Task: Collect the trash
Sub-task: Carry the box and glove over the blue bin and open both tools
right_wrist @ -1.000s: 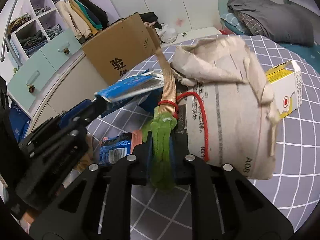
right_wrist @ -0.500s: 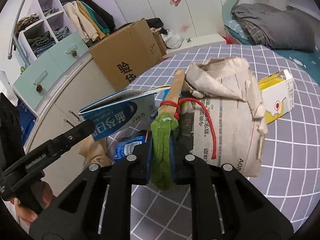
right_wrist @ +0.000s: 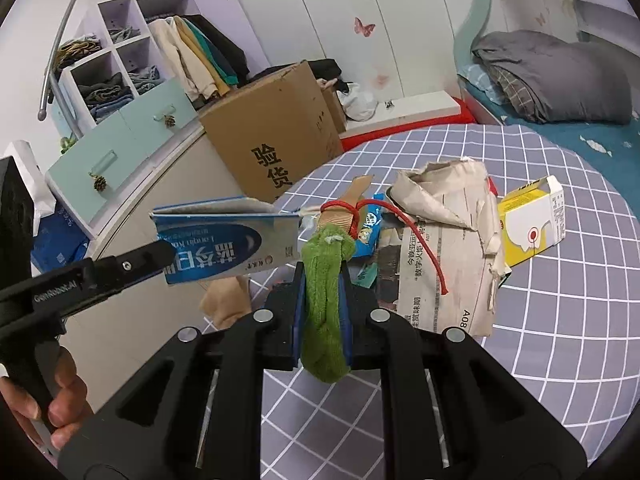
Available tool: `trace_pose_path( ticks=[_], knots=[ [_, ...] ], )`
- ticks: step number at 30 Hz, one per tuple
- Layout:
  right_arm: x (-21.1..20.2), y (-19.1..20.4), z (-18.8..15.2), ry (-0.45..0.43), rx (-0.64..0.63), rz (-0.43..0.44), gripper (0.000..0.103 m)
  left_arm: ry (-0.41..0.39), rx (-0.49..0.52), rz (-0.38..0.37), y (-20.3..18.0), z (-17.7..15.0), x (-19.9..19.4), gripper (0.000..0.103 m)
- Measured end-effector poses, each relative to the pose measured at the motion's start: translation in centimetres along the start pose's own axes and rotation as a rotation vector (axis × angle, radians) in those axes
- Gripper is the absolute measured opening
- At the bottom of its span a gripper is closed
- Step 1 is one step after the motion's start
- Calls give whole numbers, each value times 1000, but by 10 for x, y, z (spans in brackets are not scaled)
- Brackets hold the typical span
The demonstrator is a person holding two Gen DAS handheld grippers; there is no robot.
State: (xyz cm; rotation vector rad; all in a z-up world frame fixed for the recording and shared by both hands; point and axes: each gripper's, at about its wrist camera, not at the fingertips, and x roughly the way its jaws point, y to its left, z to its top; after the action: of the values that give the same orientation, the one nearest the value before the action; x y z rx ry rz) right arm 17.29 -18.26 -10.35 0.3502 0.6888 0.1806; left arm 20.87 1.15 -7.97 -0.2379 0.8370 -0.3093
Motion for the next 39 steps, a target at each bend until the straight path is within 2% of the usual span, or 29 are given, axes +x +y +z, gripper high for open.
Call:
trace_pose_path(
  ticks=[10, 17, 22, 26, 35, 37, 38, 39],
  knots=[
    [-19, 24, -2, -20, -40, 18, 15, -27, -4, 5, 7, -11, -33, 27],
    [-12, 70, -7, -10, -104, 50, 15, -75, -59, 20, 47, -22, -65, 27],
    [15, 118, -14, 33, -165, 103, 15, -113, -128, 66, 98, -27, -88, 27],
    [45, 159, -26, 83, -215, 150, 15, -137, -207, 144, 155, -32, -102, 27],
    [152, 236, -69, 276, -292, 245, 16, -82, -372, 311, 279, -48, -86, 27],
    [177, 249, -80, 314, -305, 253, 19, -60, -396, 359, 304, -53, -78, 27],
    [188, 254, -85, 332, -313, 259, 30, -50, -407, 373, 313, -56, -75, 27],
    [202, 259, -91, 353, -321, 268, 54, -36, -423, 384, 323, -59, -70, 27]
  ],
)
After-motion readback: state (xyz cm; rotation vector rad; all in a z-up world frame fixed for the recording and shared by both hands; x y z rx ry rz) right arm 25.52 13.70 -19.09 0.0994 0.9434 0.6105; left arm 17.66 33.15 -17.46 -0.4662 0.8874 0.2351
